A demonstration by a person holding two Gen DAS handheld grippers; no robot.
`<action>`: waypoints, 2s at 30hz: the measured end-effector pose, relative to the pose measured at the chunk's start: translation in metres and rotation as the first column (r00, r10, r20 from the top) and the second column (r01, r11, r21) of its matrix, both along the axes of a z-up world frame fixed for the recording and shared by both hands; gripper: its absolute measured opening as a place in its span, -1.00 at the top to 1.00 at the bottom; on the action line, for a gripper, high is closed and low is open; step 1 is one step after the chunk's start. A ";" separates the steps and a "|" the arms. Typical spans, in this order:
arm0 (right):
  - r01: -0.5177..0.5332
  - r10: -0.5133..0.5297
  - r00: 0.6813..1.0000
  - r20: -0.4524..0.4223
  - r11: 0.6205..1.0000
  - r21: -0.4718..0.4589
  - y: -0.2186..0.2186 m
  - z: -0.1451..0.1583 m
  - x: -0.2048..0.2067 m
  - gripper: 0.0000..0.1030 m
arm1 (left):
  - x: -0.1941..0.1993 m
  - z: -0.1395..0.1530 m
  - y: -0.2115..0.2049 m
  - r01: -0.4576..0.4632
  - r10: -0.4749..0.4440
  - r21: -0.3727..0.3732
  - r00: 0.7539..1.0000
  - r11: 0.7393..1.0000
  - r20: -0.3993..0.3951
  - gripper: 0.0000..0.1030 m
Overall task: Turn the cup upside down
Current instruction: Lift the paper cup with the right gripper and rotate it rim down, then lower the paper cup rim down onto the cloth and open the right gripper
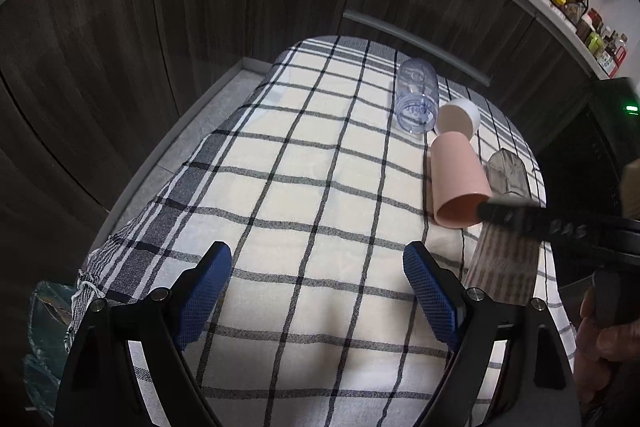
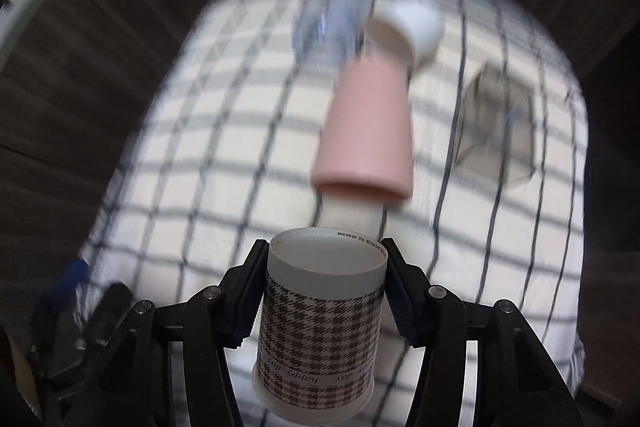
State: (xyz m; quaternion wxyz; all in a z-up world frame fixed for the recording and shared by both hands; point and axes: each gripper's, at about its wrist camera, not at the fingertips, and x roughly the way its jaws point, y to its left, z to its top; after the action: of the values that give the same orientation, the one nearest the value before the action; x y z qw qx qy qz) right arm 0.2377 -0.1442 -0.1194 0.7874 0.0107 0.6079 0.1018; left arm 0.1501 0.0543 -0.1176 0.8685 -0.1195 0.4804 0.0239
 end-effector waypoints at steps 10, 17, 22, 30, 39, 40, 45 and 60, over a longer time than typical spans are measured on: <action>0.121 -0.116 0.811 0.573 0.992 0.030 0.012 0.000 -0.035 -0.07 | -0.004 -0.029 -0.006 0.010 -0.010 0.079 1.000 0.997 0.000 -0.71; 0.146 -0.095 0.798 0.595 0.988 -0.038 0.027 -0.024 -0.029 -0.07 | -0.004 -0.037 -0.009 0.014 -0.013 0.093 1.000 0.996 -0.007 -0.71; 0.160 -0.106 0.839 0.533 0.986 -0.056 0.025 -0.036 -0.037 -0.07 | -0.003 -0.040 -0.004 0.002 -0.001 0.062 1.000 0.998 -0.019 -0.71; 0.128 -0.068 0.872 0.484 0.988 -0.091 0.027 -0.038 -0.066 -0.07 | -0.006 -0.038 -0.006 0.008 -0.007 0.063 1.000 0.998 -0.007 -0.71; 0.127 -0.070 0.884 0.462 0.988 -0.093 0.028 -0.042 -0.069 -0.14 | -0.007 -0.036 -0.007 0.004 -0.004 0.070 1.000 0.998 0.000 -0.71; 0.127 -0.073 0.887 0.456 0.988 -0.090 0.027 -0.043 -0.068 -0.25 | -0.008 -0.035 -0.007 0.004 -0.004 0.070 1.000 0.998 0.001 -0.71; 0.142 -0.088 0.868 0.488 0.987 -0.074 0.023 -0.027 -0.077 -0.51 | -0.014 -0.019 -0.009 0.003 -0.005 0.076 0.999 0.997 0.035 -0.71; 0.214 -0.162 0.816 0.555 0.976 -0.030 -0.020 0.064 -0.146 -0.66 | -0.078 0.068 -0.047 0.092 -0.109 0.089 0.971 0.992 0.213 -0.79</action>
State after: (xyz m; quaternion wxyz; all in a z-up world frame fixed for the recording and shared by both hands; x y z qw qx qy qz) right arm 0.0912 -0.1643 -0.0551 0.9342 0.0052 0.3566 -0.0055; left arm 0.0717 0.0071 -0.0500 0.9201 -0.0626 0.3864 -0.0145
